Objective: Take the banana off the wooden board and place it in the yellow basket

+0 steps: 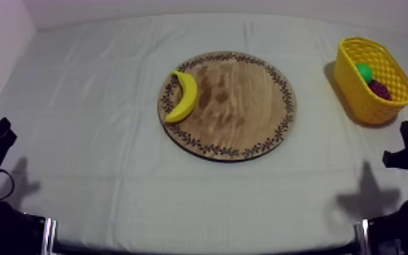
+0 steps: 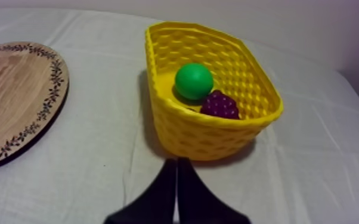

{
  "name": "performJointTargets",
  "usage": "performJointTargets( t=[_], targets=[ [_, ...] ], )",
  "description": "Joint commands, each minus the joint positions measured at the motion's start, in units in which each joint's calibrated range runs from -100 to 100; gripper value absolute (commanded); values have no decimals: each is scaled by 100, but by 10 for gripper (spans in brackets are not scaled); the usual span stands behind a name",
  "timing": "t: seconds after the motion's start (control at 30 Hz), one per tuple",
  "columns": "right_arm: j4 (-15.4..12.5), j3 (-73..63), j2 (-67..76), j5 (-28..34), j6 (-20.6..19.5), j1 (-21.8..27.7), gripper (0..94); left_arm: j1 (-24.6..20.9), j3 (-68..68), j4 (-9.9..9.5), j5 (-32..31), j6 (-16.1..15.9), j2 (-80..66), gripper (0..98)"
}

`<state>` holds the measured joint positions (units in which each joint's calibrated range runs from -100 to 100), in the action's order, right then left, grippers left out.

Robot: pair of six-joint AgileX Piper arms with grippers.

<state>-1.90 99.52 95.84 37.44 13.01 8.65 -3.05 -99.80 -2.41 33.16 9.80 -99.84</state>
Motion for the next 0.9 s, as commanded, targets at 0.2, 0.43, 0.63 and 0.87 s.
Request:
performJointTargets(
  t=[0.2,0.43,0.63,0.87],
  targets=[
    [2,4,0,-2,0,1,4,-2,2,-1,-1,-1,2,1],
    [7,4,0,-2,-1,1,4,-2,2,-1,-1,-1,2,1],
    [7,4,0,-2,-3,-4,4,-2,2,-1,-1,-1,2,1],
    [7,4,-4,-2,60,-339,4,-2,2,-1,-1,-1,2,1]
  ],
)
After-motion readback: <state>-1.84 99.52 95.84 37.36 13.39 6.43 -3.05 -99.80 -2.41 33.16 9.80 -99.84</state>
